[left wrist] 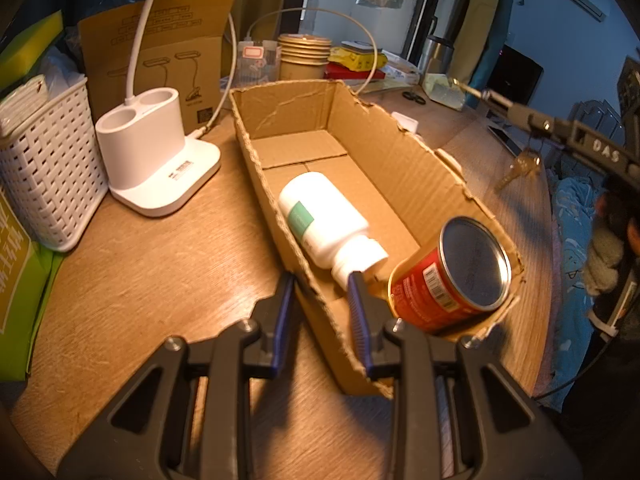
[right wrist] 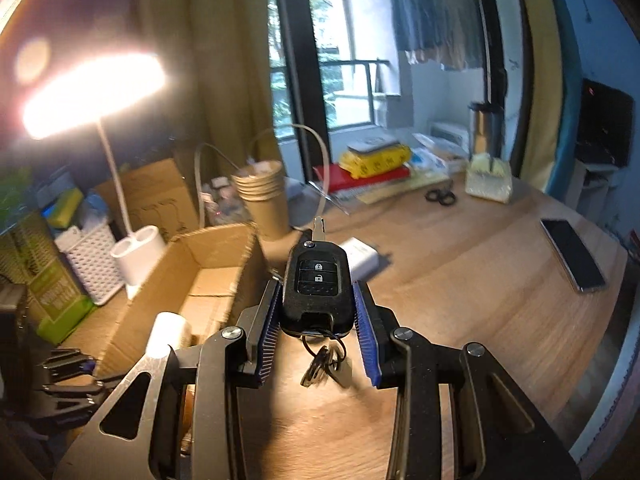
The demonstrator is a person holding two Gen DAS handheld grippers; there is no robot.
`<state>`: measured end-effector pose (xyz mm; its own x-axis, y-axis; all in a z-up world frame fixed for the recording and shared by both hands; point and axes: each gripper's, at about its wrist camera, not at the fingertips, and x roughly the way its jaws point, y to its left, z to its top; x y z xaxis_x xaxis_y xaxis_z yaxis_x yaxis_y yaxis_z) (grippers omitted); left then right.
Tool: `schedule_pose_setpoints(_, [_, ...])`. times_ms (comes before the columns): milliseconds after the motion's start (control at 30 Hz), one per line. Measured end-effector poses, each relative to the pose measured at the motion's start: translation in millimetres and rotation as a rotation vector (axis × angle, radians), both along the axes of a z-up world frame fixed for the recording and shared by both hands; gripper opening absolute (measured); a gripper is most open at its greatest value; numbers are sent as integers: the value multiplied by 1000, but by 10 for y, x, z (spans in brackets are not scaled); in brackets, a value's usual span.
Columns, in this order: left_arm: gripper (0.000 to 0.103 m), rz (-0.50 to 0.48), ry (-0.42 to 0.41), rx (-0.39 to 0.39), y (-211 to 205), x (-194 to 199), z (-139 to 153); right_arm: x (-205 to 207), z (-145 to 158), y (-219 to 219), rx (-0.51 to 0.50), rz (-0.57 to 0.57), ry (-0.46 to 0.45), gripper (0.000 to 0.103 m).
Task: Organize rigid objects
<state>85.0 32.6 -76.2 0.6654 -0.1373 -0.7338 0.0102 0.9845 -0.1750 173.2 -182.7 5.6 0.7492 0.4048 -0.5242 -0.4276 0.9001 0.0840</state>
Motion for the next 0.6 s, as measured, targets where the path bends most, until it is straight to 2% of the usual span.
schedule_pose_setpoints(600, [29,0,0,0,-2,4,-3,-319,220,604,-3,171,-73,37])
